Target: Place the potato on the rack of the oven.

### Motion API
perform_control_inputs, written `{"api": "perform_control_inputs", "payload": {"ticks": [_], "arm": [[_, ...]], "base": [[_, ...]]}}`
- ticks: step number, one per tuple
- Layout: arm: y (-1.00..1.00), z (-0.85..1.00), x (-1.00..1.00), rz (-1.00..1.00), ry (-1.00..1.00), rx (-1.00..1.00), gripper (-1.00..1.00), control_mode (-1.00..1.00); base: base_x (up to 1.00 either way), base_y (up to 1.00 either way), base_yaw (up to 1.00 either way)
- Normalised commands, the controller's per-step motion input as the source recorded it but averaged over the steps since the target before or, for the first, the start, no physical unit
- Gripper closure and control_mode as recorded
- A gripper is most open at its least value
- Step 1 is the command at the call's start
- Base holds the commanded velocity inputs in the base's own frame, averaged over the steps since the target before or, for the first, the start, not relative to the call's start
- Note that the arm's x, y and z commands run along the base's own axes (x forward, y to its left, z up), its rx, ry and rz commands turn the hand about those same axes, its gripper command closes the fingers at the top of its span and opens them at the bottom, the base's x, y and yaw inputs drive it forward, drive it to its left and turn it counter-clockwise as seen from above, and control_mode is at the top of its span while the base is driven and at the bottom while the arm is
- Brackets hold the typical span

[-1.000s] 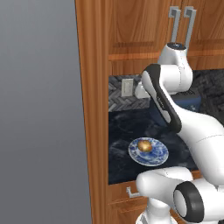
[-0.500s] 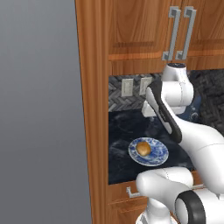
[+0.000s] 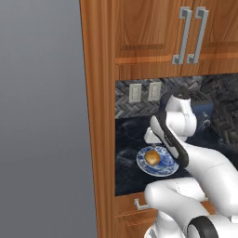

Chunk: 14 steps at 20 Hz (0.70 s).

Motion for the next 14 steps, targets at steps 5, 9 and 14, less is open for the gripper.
{"api": "perform_control_inputs", "payload": {"ticks": [5,9,14], "arm": [[0.09,-0.63,0.15,0.0,0.0,0.0,-1.0,-1.0],[0.0,-0.43,0.25,0.0,0.0,0.0,-1.0,-1.0],[0.01,-0.36,0.4,0.0,0.0,0.0,-1.0,-1.0]], "base": [[0.0,0.0,0.0],[0.0,0.0,0.0],[0.0,0.0,0.0]]}}
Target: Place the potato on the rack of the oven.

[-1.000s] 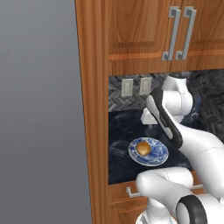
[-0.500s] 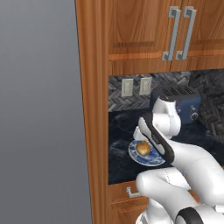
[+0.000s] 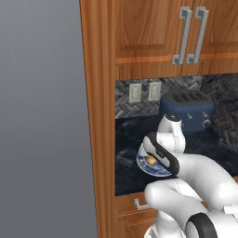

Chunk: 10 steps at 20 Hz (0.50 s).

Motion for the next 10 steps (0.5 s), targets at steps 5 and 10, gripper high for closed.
{"api": "perform_control_inputs", "payload": {"ticks": [5,10], "arm": [[0.0,-0.23,0.38,0.0,0.0,0.0,-1.0,-1.0],[0.0,-0.2,0.02,0.0,0.01,0.0,-1.0,-1.0]], "base": [[0.0,0.0,0.0],[0.0,0.0,0.0]]}}
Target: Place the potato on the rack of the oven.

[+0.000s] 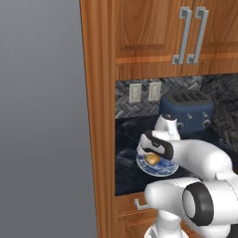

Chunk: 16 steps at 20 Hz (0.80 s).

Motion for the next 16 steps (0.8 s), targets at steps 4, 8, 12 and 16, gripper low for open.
{"api": "perform_control_inputs", "payload": {"ticks": [4,8,12,16], "arm": [[0.0,-0.24,-0.01,0.0,0.02,0.0,-1.0,-1.0],[0.0,0.04,-0.15,0.0,0.01,0.0,1.0,-1.0],[0.0,0.67,-0.29,0.0,0.06,0.0,1.0,-1.0],[0.0,1.0,-0.67,0.0,0.01,-0.03,1.0,-1.0]], "base": [[0.0,0.0,0.0],[0.0,0.0,0.0],[0.0,0.0,0.0],[0.0,0.0,0.0]]}}
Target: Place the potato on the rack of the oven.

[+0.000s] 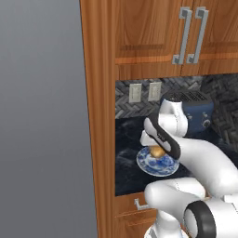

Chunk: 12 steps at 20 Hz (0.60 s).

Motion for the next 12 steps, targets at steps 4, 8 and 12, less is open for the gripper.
{"api": "perform_control_inputs", "payload": {"ticks": [4,8,12], "arm": [[0.01,1.0,-0.81,-0.03,0.0,-0.11,1.0,-1.0],[0.0,1.0,-0.72,-0.05,0.0,-0.08,1.0,-1.0],[0.0,0.5,-0.47,-0.01,0.0,-0.04,1.0,1.0]], "base": [[0.0,0.0,0.0],[0.0,0.0,0.0],[-0.5,-0.02,-0.01]]}}
